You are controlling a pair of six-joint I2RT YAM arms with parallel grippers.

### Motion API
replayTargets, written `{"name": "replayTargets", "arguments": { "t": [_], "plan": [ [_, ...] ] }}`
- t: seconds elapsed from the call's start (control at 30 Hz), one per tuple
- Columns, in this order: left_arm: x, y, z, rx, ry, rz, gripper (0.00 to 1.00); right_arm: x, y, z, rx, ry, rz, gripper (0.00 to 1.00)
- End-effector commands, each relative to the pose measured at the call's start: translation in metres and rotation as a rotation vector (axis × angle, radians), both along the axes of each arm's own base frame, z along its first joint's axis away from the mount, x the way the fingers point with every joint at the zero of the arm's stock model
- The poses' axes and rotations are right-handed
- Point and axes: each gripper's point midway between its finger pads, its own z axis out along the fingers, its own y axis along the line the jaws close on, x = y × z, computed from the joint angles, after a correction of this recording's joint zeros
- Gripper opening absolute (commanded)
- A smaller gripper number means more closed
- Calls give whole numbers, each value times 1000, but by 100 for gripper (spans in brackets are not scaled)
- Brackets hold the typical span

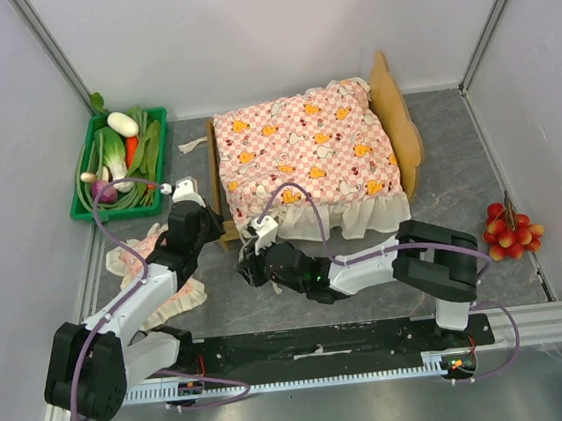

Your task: Set up the pet bed

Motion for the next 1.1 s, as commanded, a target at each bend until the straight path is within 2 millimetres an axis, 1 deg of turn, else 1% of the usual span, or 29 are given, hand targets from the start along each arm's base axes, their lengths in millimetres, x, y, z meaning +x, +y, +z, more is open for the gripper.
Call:
{"name": "replayTargets", "arguments": {
  "t": [0.0, 0.03, 0.07, 0.1, 0.17, 0.2, 0.27, 0.3, 0.37, 0.4, 0.5, 0.57, 0.6, 0.67, 0.73, 0.77, 0.8, 0.83, 0.9, 0.93, 1.0, 1.07],
  "plan": [
    [-13, -33, -4, -104, 23, -180, 2, 22, 9, -14, -68, -35, -82, 29],
    [-14, -33, -5, -109, 29, -184, 2, 27, 7, -17, -84, -41, -108, 28],
    [-14, -33, -5, -113, 30, -183, 2, 30, 14, -19, -94, -39, -117, 27],
    [-14, -32, -6, -118, 31, -184, 2, 32, 9, -29, -152, -29, -131, 27],
    [-16, -32, -6, -126, 38, -195, 2, 38, 11, -33, -184, -33, -167, 27],
    [-15, -31, -7, -129, 38, -193, 2, 41, 9, -35, -195, -34, -182, 27],
    [-17, -31, -7, -134, 41, -198, 2, 43, 13, -40, -209, -33, -197, 27],
    [-17, -30, -8, -134, 41, -196, 2, 44, 11, -48, -248, -25, -200, 27],
    [-18, -29, -9, -138, 47, -197, 2, 45, 14, -59, -281, -18, -207, 27],
    [-18, -29, -8, -142, 43, -196, 2, 44, 15, -61, -281, -17, -206, 27],
    [-18, -28, -6, -147, 36, -197, 2, 44, 12, -79, -339, -10, -222, 28],
    [-19, -29, -5, -152, 37, -201, 2, 46, 10, -87, -370, -7, -241, 28],
    [-18, -29, -4, -153, 35, -199, 2, 45, 6, -90, -401, -10, -249, 28],
    [-18, -29, -4, -156, 34, -198, 2, 47, 1, -92, -423, -28, -267, 28],
    [-18, -29, -5, -159, 38, -196, 2, 45, 3, -88, -429, -54, -237, 29],
    [-18, -28, -5, -160, 39, -194, 2, 39, 6, -80, -416, -71, -203, 31],
    [-18, -29, -5, -158, 40, -194, 2, 37, 15, -66, -366, -100, -173, 34],
    [-18, -28, -6, -158, 41, -189, 2, 35, 17, -50, -340, -124, -164, 36],
    [-18, -28, -6, -159, 41, -187, 2, 29, 21, -38, -328, -141, -134, 40],
    [-17, -27, -6, -156, 42, -185, 2, 29, 22, -28, -310, -145, -133, 41],
    [-17, -27, -6, -160, 43, -181, 2, 28, 22, -21, -291, -153, -126, 43],
    [-17, -26, -6, -158, 46, -178, 2, 29, 20, -19, -293, -159, -132, 43]
  ]
}}
